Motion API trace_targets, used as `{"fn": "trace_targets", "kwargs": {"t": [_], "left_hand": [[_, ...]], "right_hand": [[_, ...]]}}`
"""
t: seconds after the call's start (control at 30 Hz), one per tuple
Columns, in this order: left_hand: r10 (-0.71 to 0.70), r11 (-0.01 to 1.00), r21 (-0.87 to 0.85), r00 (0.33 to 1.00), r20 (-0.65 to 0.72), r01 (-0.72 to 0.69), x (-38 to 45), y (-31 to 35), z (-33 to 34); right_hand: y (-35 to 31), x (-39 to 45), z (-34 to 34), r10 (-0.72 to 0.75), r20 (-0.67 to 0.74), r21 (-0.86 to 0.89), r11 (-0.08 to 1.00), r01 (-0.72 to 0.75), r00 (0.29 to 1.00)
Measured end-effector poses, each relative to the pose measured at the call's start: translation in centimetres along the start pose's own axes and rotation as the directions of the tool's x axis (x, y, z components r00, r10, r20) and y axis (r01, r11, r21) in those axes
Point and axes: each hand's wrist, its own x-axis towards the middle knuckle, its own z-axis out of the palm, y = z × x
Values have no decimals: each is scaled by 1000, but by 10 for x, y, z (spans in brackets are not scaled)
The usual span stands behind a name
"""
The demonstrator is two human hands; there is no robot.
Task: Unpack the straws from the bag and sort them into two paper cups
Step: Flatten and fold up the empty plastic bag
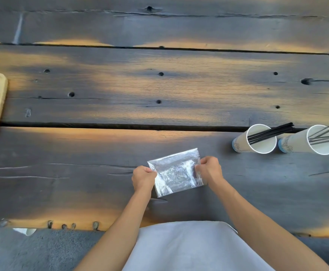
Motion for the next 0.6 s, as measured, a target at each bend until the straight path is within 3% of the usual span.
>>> {"fn": "trace_targets", "kwargs": {"t": [0.33, 0.47, 0.6], "left_hand": [[29, 871, -485, 979, 203, 75, -17, -23, -27], [58, 842, -533, 968, 243, 83, -39, -46, -23], [45, 764, -644, 992, 122, 44, -68, -70, -16]], "right_hand": [[1, -7, -25, -245, 255, 366, 920, 141, 935], [-5, -9, -30, -301, 311, 371, 912, 177, 902], [-13, -15, -30, -337, 412, 258, 934, 246, 847]]}}
